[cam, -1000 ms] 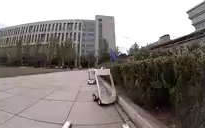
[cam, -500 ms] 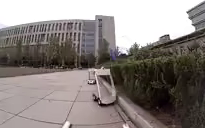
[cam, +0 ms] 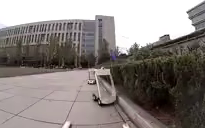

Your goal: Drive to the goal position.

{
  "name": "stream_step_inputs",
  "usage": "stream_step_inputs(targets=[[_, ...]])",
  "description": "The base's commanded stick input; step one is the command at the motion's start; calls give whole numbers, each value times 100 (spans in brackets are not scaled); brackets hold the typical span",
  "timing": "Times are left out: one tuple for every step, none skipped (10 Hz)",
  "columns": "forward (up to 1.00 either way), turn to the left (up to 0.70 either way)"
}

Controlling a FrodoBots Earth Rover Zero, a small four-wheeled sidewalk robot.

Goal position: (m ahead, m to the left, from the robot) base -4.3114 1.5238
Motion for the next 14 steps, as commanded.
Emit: stream_step_inputs(targets=[[6,0],[6,0],[6,0],[6,0],[6,0],[-2,0],[-26,0],[-40,0],[-50,0],[-60,0],[-69,0],[-2,0],[0,0],[0,0]])
